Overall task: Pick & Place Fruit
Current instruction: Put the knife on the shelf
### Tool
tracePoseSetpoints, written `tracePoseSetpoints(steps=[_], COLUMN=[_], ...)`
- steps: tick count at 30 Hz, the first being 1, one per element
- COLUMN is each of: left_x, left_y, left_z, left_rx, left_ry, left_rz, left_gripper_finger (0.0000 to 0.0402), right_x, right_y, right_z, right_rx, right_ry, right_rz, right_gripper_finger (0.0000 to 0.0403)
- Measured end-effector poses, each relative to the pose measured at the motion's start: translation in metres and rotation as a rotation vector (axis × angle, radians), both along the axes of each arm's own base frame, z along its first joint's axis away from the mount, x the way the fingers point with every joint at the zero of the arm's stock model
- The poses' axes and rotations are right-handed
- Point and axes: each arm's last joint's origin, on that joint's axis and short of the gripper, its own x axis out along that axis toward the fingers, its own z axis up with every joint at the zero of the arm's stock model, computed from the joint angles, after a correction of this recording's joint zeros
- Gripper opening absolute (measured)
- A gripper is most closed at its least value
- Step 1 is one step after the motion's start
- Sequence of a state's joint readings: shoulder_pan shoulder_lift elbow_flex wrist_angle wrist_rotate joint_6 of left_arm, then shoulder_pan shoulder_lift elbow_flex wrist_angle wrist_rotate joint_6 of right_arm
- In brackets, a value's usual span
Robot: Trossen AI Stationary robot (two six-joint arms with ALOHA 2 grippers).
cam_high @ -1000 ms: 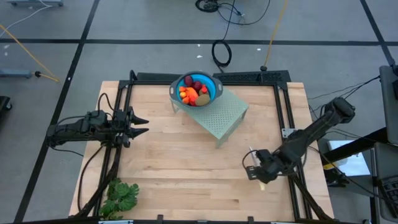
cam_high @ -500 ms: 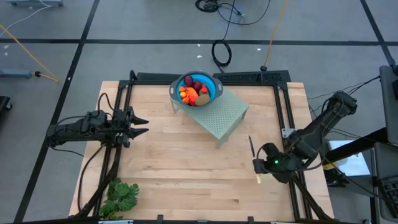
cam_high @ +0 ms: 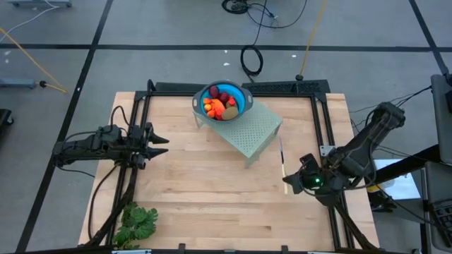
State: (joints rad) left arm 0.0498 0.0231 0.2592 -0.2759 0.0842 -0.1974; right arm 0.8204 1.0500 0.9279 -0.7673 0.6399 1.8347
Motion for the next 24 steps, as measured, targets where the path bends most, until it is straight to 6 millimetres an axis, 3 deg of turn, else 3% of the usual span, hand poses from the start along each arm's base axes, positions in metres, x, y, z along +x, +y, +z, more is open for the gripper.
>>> tracePoseSetpoints(steps=[16, 24], left_x=[0.0, 0.0], left_y=[0.0, 0.0], left_z=[0.0, 0.0], left_rx=[-0.143, -0.152], left_ry=[0.001, 0.0], left_rz=[0.005, 0.005], left_gripper_finger=[0.0177, 0.0177], right_x=[0.003, 0.004], right_y=[-0.003, -0.004], right_z=[0.021, 0.022], right_rx=[-0.562, -0.623], right_ry=[-0.169, -0.168], right_rz=[0.274, 0.271], right_gripper_finger=[0.0072, 0.0065])
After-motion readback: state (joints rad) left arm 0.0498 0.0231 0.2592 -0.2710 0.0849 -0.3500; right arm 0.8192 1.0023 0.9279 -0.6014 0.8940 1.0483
